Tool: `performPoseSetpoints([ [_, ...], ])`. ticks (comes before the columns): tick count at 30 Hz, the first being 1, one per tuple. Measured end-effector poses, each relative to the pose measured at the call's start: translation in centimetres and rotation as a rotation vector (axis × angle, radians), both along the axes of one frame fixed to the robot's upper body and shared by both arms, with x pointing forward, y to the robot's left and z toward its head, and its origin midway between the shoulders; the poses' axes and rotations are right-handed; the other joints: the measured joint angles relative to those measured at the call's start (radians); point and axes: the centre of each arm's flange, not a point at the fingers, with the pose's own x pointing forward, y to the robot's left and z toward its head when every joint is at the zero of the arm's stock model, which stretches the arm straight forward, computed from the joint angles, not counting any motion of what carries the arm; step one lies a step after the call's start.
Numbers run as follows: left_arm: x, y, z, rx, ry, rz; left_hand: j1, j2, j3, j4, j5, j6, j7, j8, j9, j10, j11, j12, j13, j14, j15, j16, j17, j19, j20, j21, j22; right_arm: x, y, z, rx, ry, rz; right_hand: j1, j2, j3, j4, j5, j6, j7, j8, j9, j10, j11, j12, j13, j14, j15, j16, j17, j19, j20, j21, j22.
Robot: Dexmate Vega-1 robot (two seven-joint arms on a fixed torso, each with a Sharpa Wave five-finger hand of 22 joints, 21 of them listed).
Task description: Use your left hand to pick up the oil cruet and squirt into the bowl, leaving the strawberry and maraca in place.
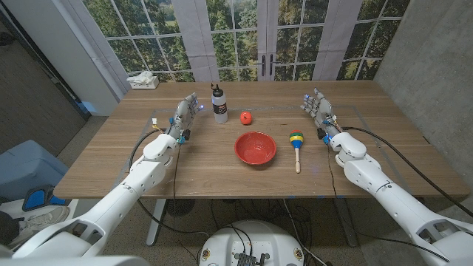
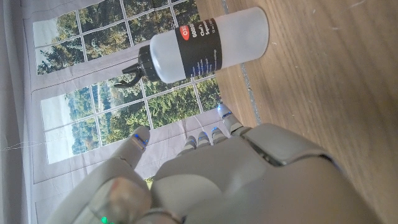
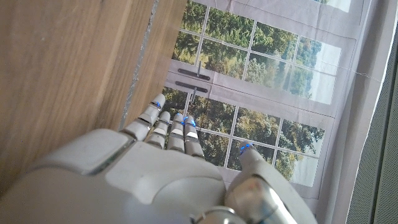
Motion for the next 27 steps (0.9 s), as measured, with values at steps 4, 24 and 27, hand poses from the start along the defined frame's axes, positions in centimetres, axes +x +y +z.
performPoseSetpoints([
  [4, 0.03, -0.15, 0.09, 0.001, -0.002, 0.003, 0.0, 0.0, 0.001, 0.001, 0.0, 0.0, 0.0, 0.0, 0.0, 0.0, 0.0, 0.0, 0.0, 0.0, 0.0, 0.0, 0.0, 0.0, 0.0, 0.0, 0.0, 0.0, -0.19, 0.04, -0.006, -0.001, -0.009, 0.004, 0.004, 0.0, 0.0, 0.0, 0.0, 0.0, 0.0, 0.0, 0.0, 0.0, 0.0, 0.0, 0.0, 0.0, 0.0, -0.001, 0.0, 0.0, 0.0, 0.0],
  [24, -0.25, -0.15, 0.68, -0.014, -0.033, 0.028, -0.001, 0.013, 0.002, -0.02, 0.0, 0.024, -0.095, 0.003, 0.0, -0.005, -0.027, 0.0, 0.0, 0.383, 0.041, 0.086, 0.009, 0.18, 0.138, -0.004, 0.005, 0.44, -0.5, 0.36, -0.012, -0.012, -0.017, 0.024, 0.001, 0.001, -0.007, 0.0, 0.003, 0.004, 0.0, 0.0, 0.003, -0.004, 0.0, 0.0, 0.009, 0.009, 0.0, -0.007, 0.007, 0.007, -0.007, 0.0],
  [27, -0.21, 0.02, 0.54, -0.013, -0.034, 0.027, -0.01, 0.003, -0.003, -0.014, 0.0, 0.017, -0.102, 0.003, 0.0, -0.005, -0.038, 0.0, 0.0, 0.554, 0.021, 0.122, 0.009, 0.245, 0.139, -0.004, 0.005, 0.46, -0.46, 0.35, -0.009, -0.012, -0.019, 0.019, 0.006, 0.006, -0.012, 0.0, 0.003, 0.004, 0.0, 0.0, 0.003, -0.004, 0.0, 0.0, 0.009, 0.009, 0.0, -0.007, 0.007, 0.007, -0.007, 0.0],
])
